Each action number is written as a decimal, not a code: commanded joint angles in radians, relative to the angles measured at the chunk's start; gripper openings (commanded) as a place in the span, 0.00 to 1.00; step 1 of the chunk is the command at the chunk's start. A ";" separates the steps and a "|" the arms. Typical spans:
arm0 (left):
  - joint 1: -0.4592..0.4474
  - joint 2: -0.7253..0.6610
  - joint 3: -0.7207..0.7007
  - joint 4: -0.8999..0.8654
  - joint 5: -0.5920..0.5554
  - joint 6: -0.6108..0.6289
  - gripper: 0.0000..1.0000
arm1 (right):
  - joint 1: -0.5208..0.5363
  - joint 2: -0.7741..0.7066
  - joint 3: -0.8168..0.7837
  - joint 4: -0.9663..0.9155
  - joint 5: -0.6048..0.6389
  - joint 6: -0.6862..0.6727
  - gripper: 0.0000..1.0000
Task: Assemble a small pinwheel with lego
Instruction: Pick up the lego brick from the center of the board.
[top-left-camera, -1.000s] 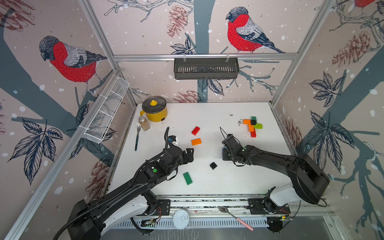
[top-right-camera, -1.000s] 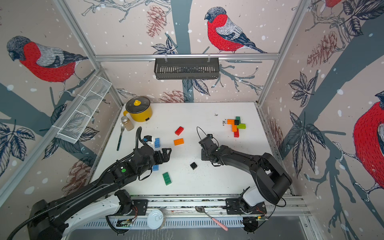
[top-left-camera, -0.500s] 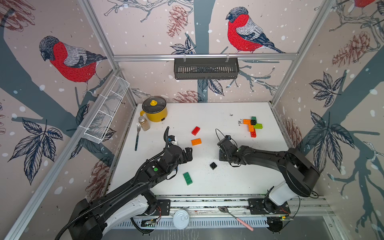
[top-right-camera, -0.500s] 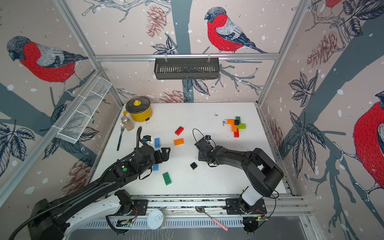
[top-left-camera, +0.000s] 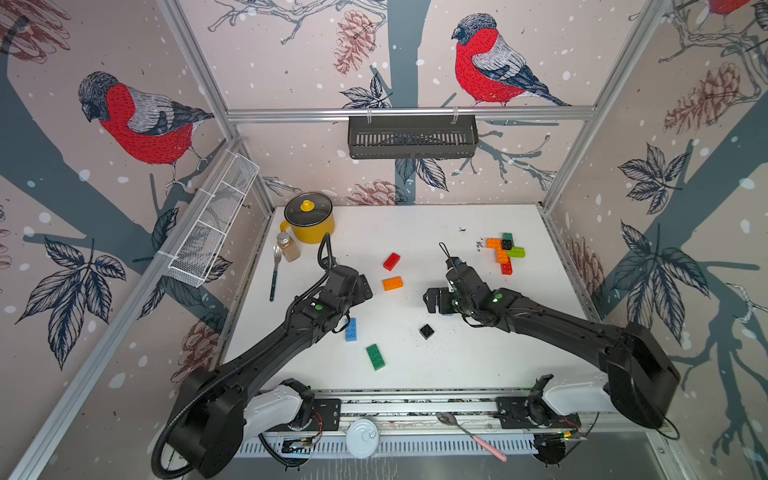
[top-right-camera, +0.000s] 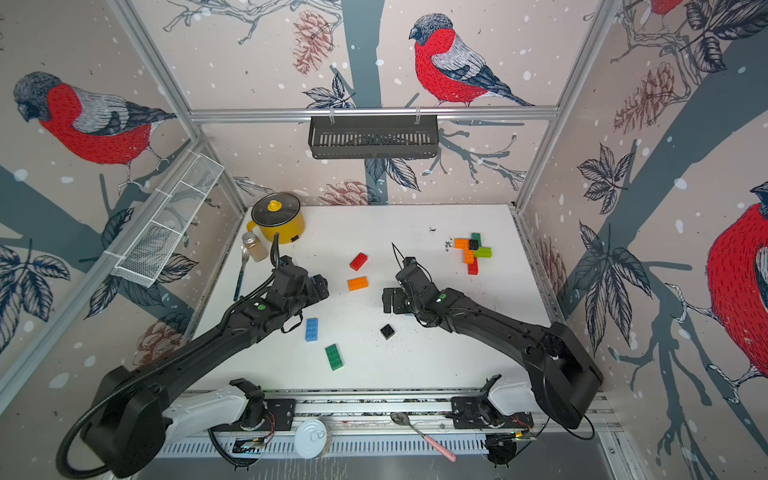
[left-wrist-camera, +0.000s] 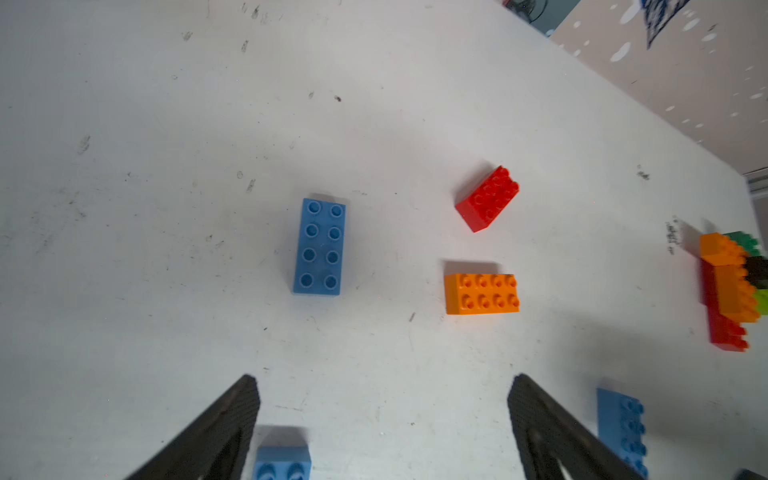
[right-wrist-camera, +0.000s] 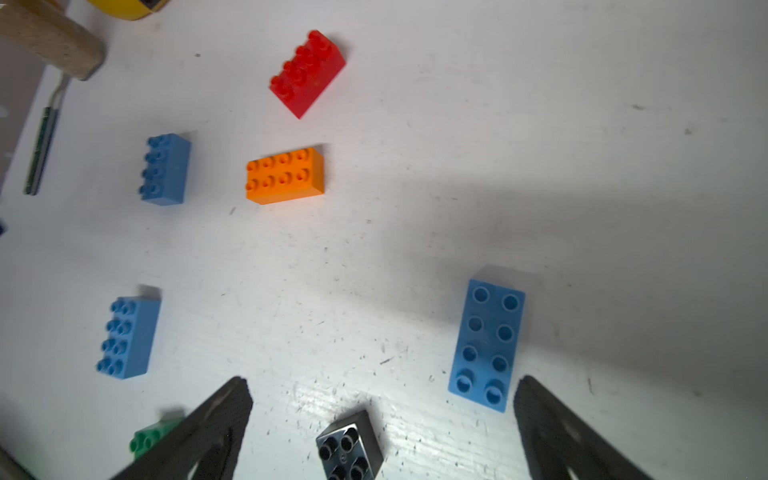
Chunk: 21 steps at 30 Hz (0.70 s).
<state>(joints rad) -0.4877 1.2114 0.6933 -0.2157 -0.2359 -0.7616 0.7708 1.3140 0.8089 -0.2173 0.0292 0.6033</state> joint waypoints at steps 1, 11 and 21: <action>0.041 0.109 0.041 0.012 -0.010 0.015 0.91 | -0.002 -0.078 -0.012 -0.021 -0.077 -0.076 1.00; 0.140 0.394 0.154 0.044 0.079 0.061 0.72 | -0.090 -0.300 -0.108 -0.074 -0.102 -0.124 1.00; 0.141 0.511 0.219 -0.002 0.079 0.074 0.49 | -0.140 -0.336 -0.151 -0.057 -0.138 -0.128 1.00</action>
<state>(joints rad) -0.3485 1.7134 0.9028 -0.1810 -0.1539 -0.6819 0.6334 0.9756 0.6590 -0.2863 -0.0898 0.4931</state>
